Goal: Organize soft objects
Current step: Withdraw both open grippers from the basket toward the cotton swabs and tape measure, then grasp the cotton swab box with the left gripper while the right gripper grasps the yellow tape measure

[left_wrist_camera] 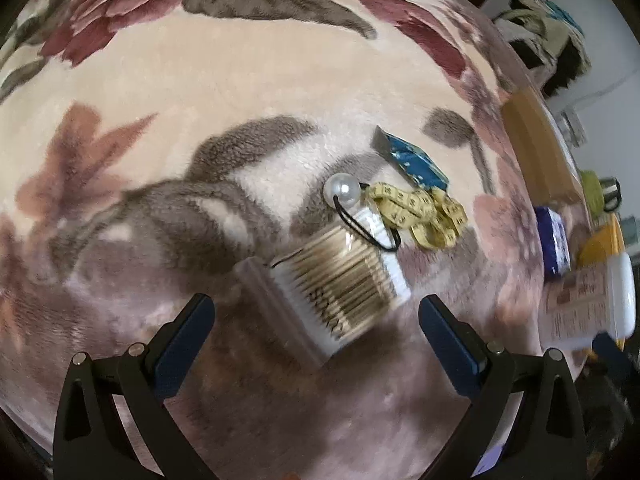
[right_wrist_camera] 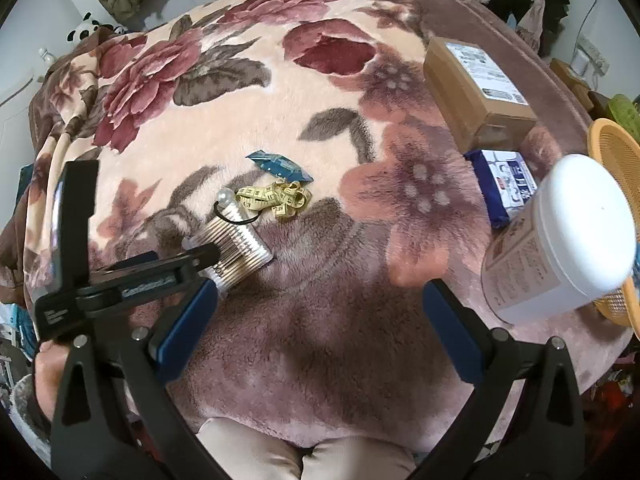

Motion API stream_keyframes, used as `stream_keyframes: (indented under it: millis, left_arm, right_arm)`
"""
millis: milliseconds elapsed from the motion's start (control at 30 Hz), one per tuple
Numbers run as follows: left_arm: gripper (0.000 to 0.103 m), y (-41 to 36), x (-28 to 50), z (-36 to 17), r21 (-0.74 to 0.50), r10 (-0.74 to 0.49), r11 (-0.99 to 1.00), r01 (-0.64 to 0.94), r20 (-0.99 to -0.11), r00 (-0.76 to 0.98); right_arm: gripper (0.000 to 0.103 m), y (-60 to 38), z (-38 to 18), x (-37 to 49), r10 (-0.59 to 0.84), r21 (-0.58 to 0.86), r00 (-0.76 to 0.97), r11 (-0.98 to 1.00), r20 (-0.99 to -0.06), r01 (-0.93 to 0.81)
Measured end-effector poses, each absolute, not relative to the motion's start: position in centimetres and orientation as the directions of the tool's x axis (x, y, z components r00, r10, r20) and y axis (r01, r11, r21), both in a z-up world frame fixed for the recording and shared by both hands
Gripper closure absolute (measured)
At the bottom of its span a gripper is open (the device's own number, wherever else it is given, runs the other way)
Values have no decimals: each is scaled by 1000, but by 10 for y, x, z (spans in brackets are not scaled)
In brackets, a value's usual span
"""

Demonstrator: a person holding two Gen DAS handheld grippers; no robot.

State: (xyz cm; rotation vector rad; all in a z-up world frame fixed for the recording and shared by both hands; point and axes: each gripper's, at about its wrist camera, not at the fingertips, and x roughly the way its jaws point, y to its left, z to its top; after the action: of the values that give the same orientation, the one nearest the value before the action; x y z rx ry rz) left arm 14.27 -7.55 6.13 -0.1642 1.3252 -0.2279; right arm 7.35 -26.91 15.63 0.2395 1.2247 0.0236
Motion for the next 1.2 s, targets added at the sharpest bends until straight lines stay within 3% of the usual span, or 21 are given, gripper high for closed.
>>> stream_keyframes:
  millis: [200, 367, 500, 633, 800, 1200]
  left_arm:
    - [1, -93, 153, 42, -242, -232, 970, -17, -947, 221]
    - [1, -100, 154, 24, -168, -152, 984, -59, -965, 216]
    - [18, -87, 145, 25, -176, -163, 984, -33, -956, 245]
    - [20, -64, 132, 30, -156, -150, 988, -5, -958, 246]
    - [21, -26, 122, 30, -147, -135, 989, -29, -959, 250]
    - [18, -2, 126, 23, -265, -251, 964, -25, -937, 245]
  right_arm:
    - [0, -273, 147, 76, 182, 229, 348, 968, -920, 99]
    - [0, -275, 138, 75, 194, 238, 330, 967, -924, 96]
    - [0, -274, 134, 75, 201, 239, 319, 968, -926, 82]
    - [0, -268, 127, 79, 216, 249, 312, 966, -925, 71]
    - [0, -255, 118, 88, 231, 254, 305, 966, -924, 38]
    - [1, -228, 80, 158, 186, 206, 353, 978, -917, 18]
